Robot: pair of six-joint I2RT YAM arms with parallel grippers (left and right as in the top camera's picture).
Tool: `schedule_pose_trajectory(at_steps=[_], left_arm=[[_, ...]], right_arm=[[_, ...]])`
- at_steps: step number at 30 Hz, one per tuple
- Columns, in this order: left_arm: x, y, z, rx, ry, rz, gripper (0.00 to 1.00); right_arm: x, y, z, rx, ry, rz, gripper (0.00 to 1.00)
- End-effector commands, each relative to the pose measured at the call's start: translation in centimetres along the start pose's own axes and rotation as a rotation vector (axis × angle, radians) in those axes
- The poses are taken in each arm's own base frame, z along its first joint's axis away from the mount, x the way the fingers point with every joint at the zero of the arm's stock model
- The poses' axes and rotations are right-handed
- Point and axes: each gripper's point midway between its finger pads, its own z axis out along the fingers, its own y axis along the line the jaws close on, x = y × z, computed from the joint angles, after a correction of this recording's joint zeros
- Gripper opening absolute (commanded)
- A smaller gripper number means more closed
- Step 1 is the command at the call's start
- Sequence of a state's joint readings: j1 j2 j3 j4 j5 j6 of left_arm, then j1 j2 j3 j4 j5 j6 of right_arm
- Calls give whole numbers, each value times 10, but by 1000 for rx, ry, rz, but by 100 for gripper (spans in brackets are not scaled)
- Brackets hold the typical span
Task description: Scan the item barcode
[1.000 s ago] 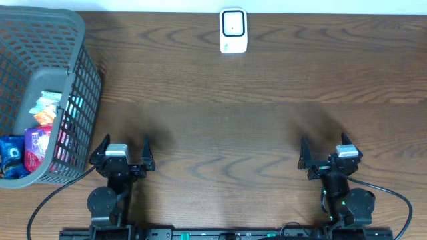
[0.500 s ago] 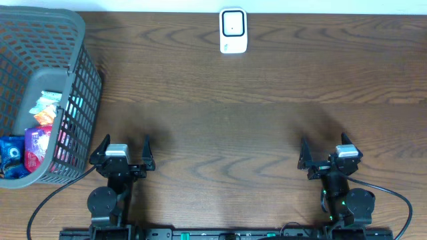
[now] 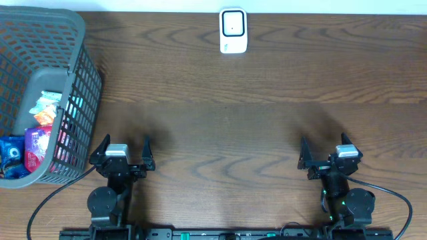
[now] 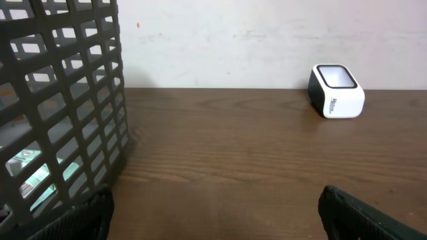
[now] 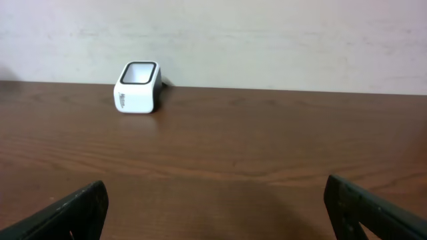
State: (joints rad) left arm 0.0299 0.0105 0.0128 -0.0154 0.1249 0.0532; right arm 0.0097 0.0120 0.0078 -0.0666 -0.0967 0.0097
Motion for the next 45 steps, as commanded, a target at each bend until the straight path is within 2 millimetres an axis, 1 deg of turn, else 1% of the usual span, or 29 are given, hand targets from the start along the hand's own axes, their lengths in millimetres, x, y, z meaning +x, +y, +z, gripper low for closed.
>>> schedule_pose_trajectory(at_steps=[1, 9, 10, 12, 14, 16, 17, 18, 20, 21, 23, 25, 28, 29, 31, 33, 34, 36, 37, 39, 40, 41, 42, 45], left_arm=[[14, -4, 0, 22, 47, 10, 98], [14, -4, 0, 22, 47, 10, 98], [13, -6, 0, 36, 42, -4, 98], [8, -29, -2, 165, 33, -98, 98], [8, -65, -12, 383, 73, -240, 98], [1, -85, -22, 513, 79, -304, 98], [-7, -91, -26, 558, 58, -319, 98], [-20, -95, -29, 590, 9, -320, 98], [-54, -99, -38, 647, -119, -324, 98], [-94, -101, -54, 695, -282, -316, 98], [-128, -100, -73, 719, -435, -283, 98], [-154, -96, -85, 704, -521, -271, 98], [-182, -89, -92, 647, -555, -252, 98], [-190, -87, -91, 624, -540, -256, 98], [-203, -83, -83, 576, -458, -250, 98], [-209, -82, -71, 541, -349, -227, 98], [-215, -85, -67, 548, -309, -201, 98], [-235, -96, -67, 619, -299, -174, 98], [-245, -96, -65, 622, -310, -163, 98], [-270, -91, -61, 589, -391, -98, 98], [-285, -83, -56, 540, -433, -102, 98], [-299, -69, -48, 463, -452, -138, 98], [-308, -54, -38, 384, -444, -177, 98], [-325, -11, -1, 161, -338, -224, 98]], right_arm=[[0, 3, 0, -11, -1, -15, 99], [0, 3, 0, -11, -1, -15, 99], [0, 3, 0, -11, -1, -15, 99], [0, 3, 0, -11, -1, -15, 99], [0, 3, 0, -11, -1, -15, 99], [0, 3, 0, -11, -1, -15, 99], [0, 3, 0, -11, -1, -15, 99], [0, 3, 0, -11, -1, -15, 99], [0, 3, 0, -12, -1, -15, 99], [0, 3, 0, -11, -1, -15, 99], [0, 3, 0, -11, -1, -15, 99], [0, 3, 0, -11, -1, -15, 99], [0, 3, 0, -11, -1, -15, 99], [0, 3, 0, -11, -1, -15, 99], [0, 3, 0, -11, -1, -15, 99], [0, 3, 0, -11, -1, -15, 99], [0, 3, 0, -11, -1, -15, 99], [0, 3, 0, -11, -1, -15, 99], [0, 3, 0, -11, -1, -15, 99], [0, 3, 0, -11, -1, -15, 99], [0, 3, 0, -11, -1, -15, 99], [0, 3, 0, -11, -1, -15, 99], [0, 3, 0, -11, -1, -15, 99], [0, 3, 0, -11, -1, -15, 99]])
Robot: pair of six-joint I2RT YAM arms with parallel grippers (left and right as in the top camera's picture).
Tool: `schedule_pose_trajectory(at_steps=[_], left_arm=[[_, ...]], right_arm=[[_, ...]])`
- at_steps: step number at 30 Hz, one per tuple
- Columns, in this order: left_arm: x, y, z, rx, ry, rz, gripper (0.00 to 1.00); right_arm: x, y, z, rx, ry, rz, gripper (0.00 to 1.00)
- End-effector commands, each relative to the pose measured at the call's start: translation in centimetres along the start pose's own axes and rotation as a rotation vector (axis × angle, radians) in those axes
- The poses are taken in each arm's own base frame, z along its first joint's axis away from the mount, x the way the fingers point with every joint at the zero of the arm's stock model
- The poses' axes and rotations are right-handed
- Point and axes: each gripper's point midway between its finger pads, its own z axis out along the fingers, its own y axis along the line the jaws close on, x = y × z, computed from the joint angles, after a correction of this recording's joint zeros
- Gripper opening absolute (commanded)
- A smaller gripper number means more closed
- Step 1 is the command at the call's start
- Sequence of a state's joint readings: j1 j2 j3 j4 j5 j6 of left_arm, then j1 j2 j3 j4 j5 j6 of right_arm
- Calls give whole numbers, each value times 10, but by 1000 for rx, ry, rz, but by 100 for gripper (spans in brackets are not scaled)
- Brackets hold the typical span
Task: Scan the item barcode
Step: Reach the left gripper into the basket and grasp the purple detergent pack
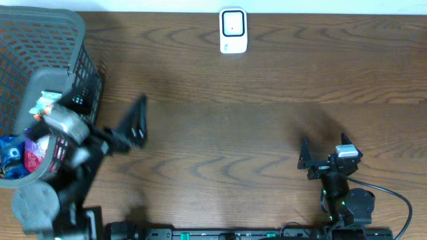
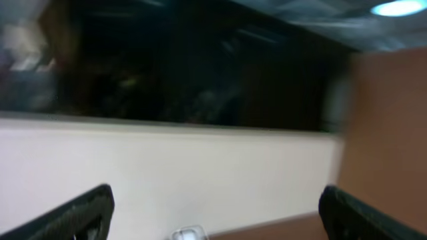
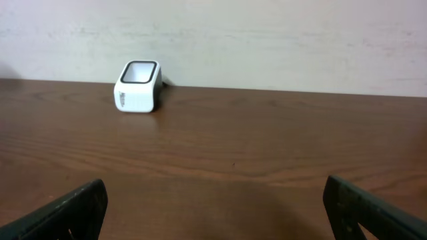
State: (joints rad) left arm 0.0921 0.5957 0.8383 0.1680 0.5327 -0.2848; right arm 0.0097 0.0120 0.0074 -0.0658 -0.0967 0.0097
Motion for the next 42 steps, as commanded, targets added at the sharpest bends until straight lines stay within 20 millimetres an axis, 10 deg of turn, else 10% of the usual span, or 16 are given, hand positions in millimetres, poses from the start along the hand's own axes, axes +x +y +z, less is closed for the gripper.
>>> schedule_pose_trajectory(at_steps=[1, 7, 13, 19, 28, 42], left_arm=[[-37, 67, 26, -302, 19, 53, 98], [-64, 193, 55, -669, 271, -25, 98], [-24, 281, 22, -914, 567, -244, 98], [39, 317, -23, -1059, 756, -442, 98], [96, 342, -133, -1772, 889, -655, 98], [196, 343, -178, -1956, 1125, -809, 98]], right_arm=[[0, 3, 0, -11, -1, -15, 99], [0, 3, 0, -11, -1, -15, 99], [0, 3, 0, -11, 0, -15, 99], [0, 3, 0, -11, 0, -15, 99], [0, 3, 0, -11, 0, -15, 99], [0, 3, 0, -11, -1, -15, 99]])
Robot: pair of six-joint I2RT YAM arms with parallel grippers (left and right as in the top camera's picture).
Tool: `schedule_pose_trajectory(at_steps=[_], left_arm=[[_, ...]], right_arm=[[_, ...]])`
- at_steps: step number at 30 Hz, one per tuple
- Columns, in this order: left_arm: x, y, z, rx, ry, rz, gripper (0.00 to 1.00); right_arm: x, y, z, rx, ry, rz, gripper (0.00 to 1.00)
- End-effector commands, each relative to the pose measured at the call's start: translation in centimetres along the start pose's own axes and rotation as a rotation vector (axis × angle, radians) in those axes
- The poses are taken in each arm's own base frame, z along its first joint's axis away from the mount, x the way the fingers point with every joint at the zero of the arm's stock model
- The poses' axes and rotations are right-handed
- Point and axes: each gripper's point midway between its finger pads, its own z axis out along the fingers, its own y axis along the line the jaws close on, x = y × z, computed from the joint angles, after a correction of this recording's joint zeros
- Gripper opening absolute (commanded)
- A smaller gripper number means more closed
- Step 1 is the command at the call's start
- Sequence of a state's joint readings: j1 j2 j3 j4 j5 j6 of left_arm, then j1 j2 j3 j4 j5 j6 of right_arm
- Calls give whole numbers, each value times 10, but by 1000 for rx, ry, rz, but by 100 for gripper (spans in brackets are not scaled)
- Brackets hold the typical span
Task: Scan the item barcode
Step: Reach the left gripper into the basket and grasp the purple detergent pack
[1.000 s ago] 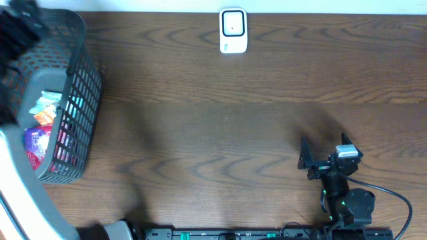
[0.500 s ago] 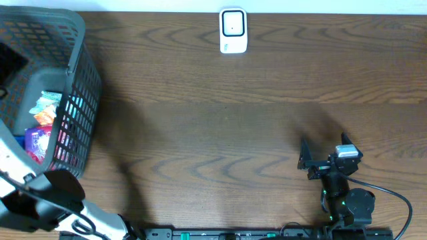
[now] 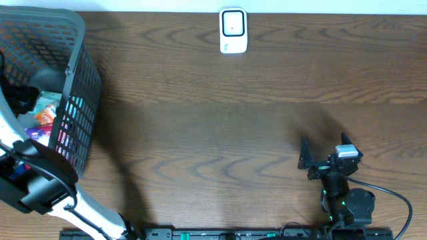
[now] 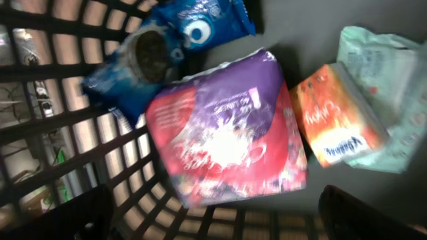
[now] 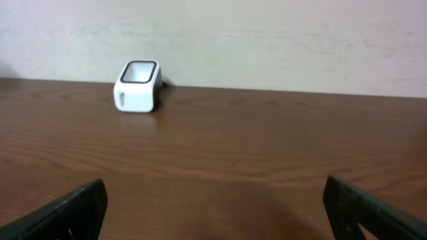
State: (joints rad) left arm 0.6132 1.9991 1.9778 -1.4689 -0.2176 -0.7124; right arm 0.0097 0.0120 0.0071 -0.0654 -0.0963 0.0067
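Observation:
The white barcode scanner [image 3: 233,31] stands at the far edge of the table, also visible as the scanner [image 5: 138,87] from the right wrist. My left gripper [image 4: 213,217] is open inside the grey basket [image 3: 79,80], just above a purple-and-red packet [image 4: 227,133]. Around that packet lie a blue packet [image 4: 177,43], an orange packet [image 4: 337,117] and a pale green packet [image 4: 393,73]. From overhead the left gripper [image 3: 22,100] is a dark shape within the basket. My right gripper [image 3: 323,142] rests open near the front edge, holding nothing.
The basket's lattice wall [image 4: 63,127] closes in on the left gripper's left side and below it. The left arm's white link [image 3: 80,207] slants from the front edge up to the basket. Brown wooden tabletop [image 3: 220,127] lies between basket, scanner and right arm.
The left arm was raised beside the basket with its camera on a blurred wall. Now its open gripper is down inside the basket over the packets. The right arm has not moved.
Both grippers first rested open at the front edge, the left one next to the basket. Then the left arm was lifted and swung toward the basket. Now it reaches into the basket, open above the purple-and-red packet. The right arm stayed put throughout.

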Motion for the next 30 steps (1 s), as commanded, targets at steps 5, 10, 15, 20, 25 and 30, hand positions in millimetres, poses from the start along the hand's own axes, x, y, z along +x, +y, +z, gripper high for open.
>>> schedule_pose_trajectory(at_steps=[5, 10, 15, 20, 25, 30], left_arm=[[18, -8, 47, -34, 64, -7, 98], [28, -12, 70, -36, 88, 0, 98], [34, -23, 101, 2, 76, 25, 98], [41, -23, 116, 0, 86, 41, 98], [47, -17, 117, -20, 107, 48, 98], [56, -9, 115, -46, 151, 108, 98]], right_arm=[[0, 3, 0, -12, 0, -12, 99], [0, 3, 0, -12, 0, -12, 99], [0, 3, 0, -12, -1, -12, 99], [0, 3, 0, -12, -1, -12, 99], [0, 3, 0, -12, -1, -12, 99], [0, 3, 0, -12, 0, -12, 99]])
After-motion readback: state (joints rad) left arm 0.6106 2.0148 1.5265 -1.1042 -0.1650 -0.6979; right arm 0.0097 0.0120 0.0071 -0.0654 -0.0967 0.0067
